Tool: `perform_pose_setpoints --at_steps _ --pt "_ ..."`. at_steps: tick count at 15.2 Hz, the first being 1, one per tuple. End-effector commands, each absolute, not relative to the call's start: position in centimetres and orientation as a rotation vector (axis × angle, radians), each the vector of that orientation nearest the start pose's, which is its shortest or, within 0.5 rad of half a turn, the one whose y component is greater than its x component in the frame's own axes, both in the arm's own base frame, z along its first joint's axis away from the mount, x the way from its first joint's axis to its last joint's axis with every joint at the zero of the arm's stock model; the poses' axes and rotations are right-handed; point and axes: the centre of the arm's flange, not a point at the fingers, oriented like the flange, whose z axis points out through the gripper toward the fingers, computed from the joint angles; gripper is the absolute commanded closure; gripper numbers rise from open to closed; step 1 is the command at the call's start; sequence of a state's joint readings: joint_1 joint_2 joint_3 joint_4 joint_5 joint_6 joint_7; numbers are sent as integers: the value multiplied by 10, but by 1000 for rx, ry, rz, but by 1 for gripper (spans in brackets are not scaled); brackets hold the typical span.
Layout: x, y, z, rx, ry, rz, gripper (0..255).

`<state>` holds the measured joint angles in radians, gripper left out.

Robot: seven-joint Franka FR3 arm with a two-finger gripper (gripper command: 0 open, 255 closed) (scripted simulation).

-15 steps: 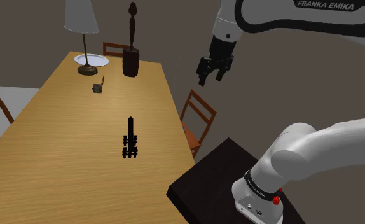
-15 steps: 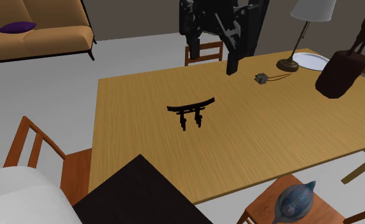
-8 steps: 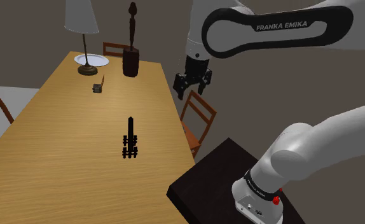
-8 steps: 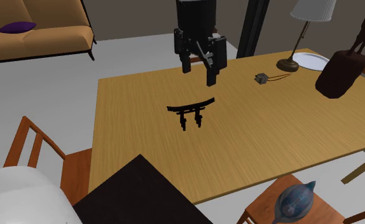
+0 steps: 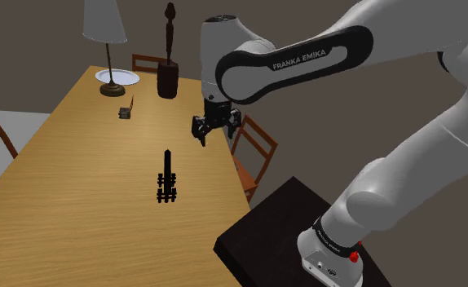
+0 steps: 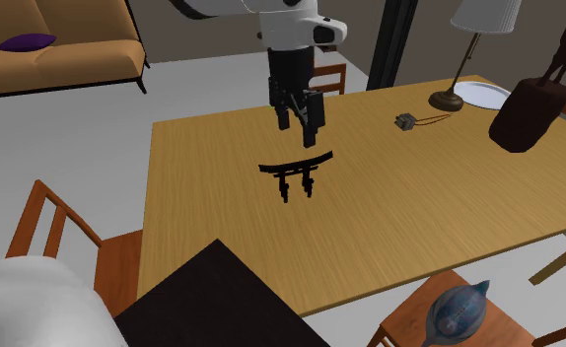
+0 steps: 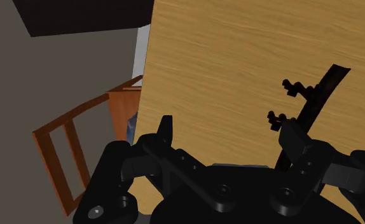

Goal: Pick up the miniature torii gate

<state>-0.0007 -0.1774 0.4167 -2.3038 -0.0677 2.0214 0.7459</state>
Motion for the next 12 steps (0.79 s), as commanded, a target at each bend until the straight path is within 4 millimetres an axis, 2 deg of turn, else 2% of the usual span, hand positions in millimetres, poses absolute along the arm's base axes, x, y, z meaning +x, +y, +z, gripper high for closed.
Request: perform_pose_setpoints --at_steps 1,12 --pt "448 205 385 -3280 553 59 0" --pt "521 274 268 -3294 787 117 0"
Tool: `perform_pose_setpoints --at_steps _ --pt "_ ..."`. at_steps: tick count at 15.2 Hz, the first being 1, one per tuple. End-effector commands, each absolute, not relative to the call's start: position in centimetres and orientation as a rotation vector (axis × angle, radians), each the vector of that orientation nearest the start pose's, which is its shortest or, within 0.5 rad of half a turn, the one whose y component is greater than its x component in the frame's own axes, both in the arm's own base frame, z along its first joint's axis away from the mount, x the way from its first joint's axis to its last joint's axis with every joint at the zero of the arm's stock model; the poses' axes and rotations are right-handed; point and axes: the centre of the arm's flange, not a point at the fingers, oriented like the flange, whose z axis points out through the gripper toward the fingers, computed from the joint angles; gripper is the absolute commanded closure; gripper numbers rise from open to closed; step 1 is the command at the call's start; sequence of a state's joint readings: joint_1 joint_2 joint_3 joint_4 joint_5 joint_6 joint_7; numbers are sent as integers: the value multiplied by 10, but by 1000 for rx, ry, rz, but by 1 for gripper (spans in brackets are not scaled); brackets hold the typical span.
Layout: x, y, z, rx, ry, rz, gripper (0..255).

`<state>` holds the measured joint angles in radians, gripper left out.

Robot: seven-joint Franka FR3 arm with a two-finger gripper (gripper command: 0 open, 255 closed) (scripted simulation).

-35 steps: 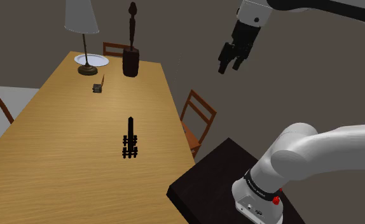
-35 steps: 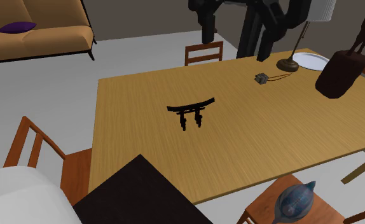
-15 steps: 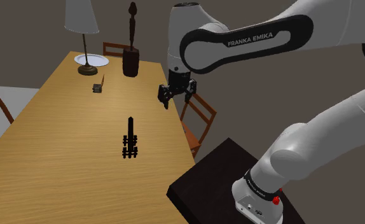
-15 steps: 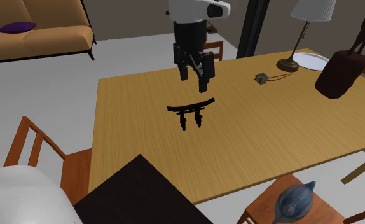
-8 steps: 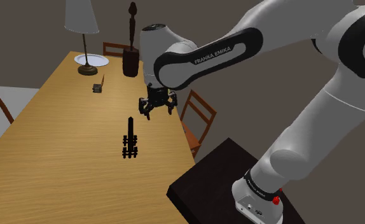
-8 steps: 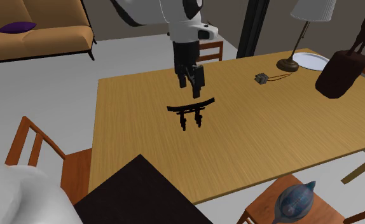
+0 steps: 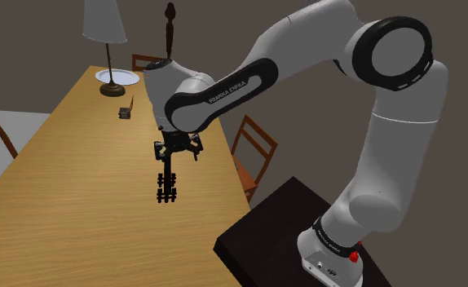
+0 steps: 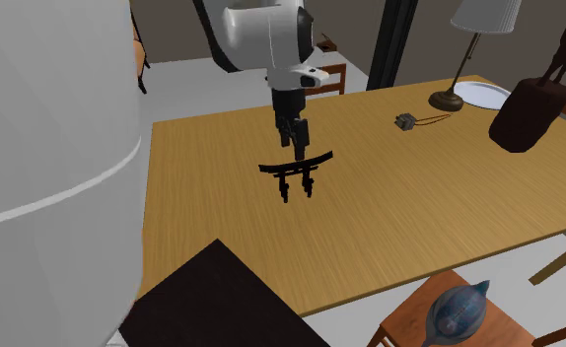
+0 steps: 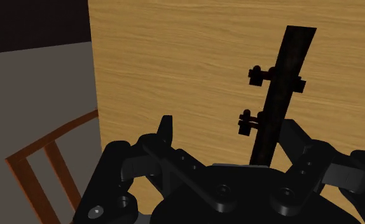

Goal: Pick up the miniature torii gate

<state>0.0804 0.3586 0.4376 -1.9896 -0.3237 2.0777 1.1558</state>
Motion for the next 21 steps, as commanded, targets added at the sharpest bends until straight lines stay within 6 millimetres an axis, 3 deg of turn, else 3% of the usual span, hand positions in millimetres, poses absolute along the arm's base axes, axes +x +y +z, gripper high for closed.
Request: perform_pose_setpoints --at_steps 1,5,14,15,21 --pt "528 279 257 -3295 808 122 0" --pt "555 298 214 -3294 892 143 0" --pt "555 298 174 -3294 892 143 0" --pt "555 298 174 -3294 891 143 255" --pt "555 298 174 -3294 891 143 255"
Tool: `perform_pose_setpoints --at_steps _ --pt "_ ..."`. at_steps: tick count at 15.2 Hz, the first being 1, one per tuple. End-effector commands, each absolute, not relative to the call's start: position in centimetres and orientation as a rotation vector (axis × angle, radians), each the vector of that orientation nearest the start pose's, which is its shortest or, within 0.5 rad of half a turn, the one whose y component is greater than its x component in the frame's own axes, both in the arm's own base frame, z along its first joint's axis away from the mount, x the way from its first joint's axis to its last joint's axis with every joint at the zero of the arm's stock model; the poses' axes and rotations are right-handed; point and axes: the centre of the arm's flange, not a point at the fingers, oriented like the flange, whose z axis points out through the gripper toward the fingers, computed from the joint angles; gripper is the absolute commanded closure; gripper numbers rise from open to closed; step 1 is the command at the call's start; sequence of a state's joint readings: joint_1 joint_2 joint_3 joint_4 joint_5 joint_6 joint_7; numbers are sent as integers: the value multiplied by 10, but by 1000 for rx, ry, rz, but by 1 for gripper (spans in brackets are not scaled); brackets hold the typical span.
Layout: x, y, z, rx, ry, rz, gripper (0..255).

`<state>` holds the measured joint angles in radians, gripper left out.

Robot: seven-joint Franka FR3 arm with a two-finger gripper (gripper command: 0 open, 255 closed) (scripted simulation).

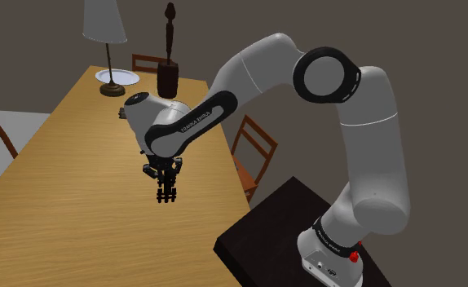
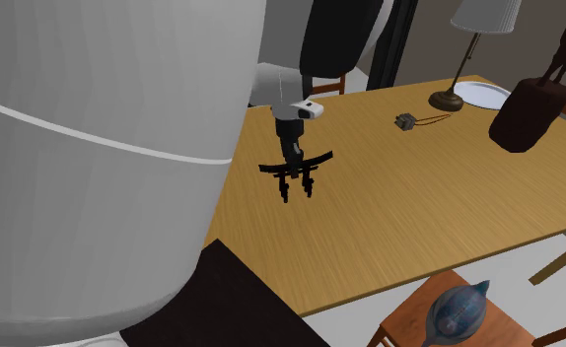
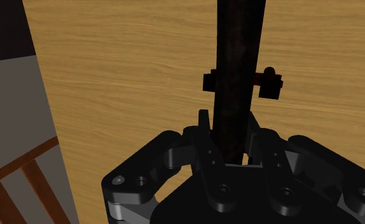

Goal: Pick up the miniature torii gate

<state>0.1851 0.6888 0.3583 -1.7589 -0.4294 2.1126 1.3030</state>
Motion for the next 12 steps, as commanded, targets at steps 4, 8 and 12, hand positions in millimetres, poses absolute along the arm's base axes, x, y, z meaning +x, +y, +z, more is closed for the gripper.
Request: perform_pose_setpoints --at_steps 4,8,12 --pt "555 298 180 -3294 892 143 255" --pt "555 298 201 -3294 892 143 255" --pt "555 298 222 -3294 892 143 255"
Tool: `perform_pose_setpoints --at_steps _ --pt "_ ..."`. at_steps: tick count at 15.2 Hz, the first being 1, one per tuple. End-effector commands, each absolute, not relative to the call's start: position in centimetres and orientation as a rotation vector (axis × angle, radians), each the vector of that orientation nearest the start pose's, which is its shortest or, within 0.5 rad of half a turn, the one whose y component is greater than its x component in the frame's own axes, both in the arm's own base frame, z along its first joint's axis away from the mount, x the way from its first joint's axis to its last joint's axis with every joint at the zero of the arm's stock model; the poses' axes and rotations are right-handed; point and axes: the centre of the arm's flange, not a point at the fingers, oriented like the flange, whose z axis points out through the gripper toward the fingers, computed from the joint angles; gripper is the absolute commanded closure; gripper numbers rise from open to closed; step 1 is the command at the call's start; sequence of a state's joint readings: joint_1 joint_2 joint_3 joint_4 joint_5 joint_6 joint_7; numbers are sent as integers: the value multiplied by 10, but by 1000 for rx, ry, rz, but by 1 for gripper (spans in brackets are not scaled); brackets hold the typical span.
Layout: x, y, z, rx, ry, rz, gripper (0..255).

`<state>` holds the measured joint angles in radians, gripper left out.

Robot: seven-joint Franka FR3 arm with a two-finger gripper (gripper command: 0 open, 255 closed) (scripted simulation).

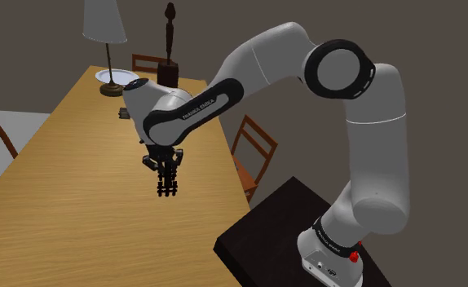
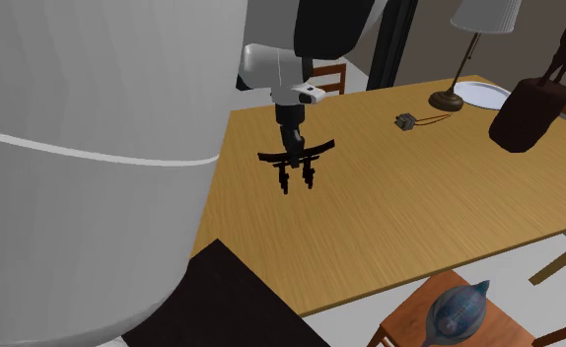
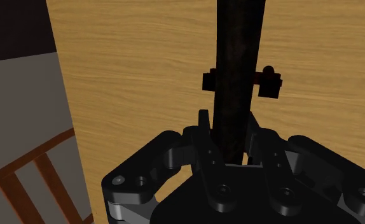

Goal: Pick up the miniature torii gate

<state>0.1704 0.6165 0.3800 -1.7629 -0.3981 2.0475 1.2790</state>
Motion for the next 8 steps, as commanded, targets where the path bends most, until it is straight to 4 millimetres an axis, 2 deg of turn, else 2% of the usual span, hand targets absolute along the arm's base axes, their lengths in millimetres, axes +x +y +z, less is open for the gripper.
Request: perform_pose_setpoints --at_steps 1,6,8 --pt "555 298 227 -3294 892 143 255" --pt "555 298 253 -3294 892 143 255" --pt "555 298 254 -3294 892 143 255"
